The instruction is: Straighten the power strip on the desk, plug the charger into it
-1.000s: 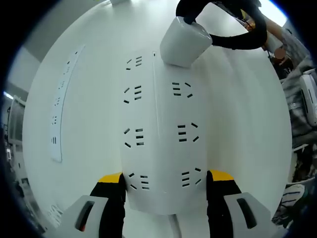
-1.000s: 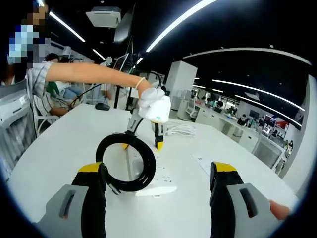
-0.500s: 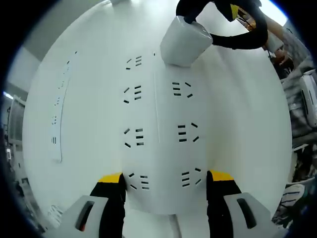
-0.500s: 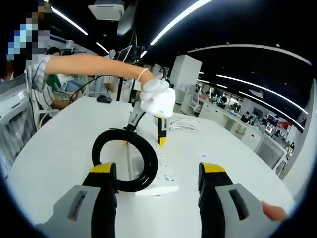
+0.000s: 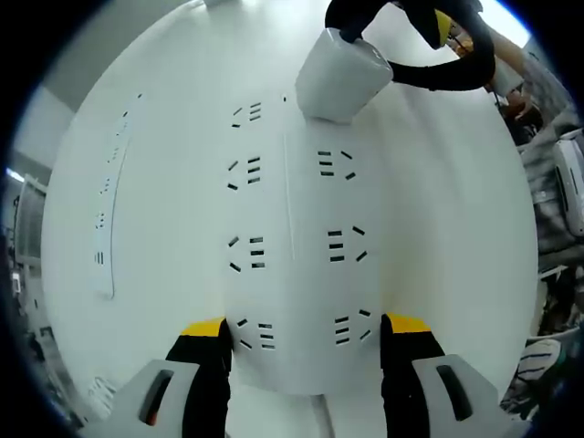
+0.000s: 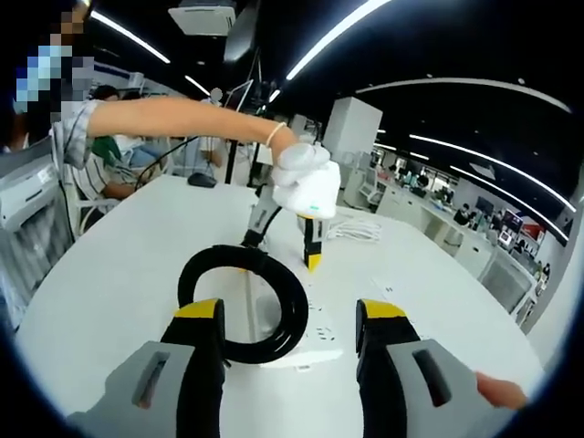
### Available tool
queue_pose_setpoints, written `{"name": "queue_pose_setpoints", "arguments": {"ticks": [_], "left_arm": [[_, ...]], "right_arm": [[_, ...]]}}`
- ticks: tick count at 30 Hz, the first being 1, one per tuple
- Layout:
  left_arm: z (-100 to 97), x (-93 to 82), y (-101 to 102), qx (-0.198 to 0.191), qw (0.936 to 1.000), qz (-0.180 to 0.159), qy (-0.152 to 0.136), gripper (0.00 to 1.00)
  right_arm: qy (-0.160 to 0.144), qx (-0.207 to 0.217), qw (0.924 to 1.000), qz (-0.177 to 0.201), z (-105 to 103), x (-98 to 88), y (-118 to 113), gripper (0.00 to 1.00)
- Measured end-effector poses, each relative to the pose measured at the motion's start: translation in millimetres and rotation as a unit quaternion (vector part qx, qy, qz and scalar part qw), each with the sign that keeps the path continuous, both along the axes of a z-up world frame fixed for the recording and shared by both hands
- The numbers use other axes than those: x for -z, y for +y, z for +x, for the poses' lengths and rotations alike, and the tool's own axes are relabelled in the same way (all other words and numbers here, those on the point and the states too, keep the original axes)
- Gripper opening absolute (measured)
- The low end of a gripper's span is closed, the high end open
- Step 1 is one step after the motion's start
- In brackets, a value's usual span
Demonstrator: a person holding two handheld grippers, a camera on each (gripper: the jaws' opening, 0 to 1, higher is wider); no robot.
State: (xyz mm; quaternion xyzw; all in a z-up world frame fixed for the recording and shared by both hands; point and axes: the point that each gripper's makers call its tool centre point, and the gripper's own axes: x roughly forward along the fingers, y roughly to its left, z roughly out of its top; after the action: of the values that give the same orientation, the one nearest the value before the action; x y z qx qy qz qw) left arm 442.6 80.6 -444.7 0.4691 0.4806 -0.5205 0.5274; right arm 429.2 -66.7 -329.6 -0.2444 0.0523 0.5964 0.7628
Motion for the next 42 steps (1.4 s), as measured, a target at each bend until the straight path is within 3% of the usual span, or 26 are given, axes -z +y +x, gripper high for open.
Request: {"name": "queue_pose_setpoints", "arguments": {"ticks": [18,24,27,31,42], "left_arm": [[2.9,-0.8,1,0.002,1.0000,0.007,0.000,0.67],[1.0,-0.6,0,0.002,0.9999,0.010,-0.001,0.67],[0.2,-0.5,0,0.001,0.9999,0.011,-0.001,0.67],[-0.8,-0.4,0,0.001,0.9999,0.010,-0.001,0.67],[-1.9,-0.6,0,0.003,0.9999,0.011,-0.001,0.67]], "right_arm": [[0.008,-0.022,0.9988,-0.044,4,13.1,23,0.55],[0.026,-0.021,0.9967,-0.074,5,26.5,23,0.42],[0.061,-0.014,0.9954,-0.073,3,28.8,23,0.38],[0.056,-0.009,0.9953,-0.079,5,28.7,23,0.27],[0.061,-0.007,0.9935,-0.096,1,31.6,26,0.24]]}}
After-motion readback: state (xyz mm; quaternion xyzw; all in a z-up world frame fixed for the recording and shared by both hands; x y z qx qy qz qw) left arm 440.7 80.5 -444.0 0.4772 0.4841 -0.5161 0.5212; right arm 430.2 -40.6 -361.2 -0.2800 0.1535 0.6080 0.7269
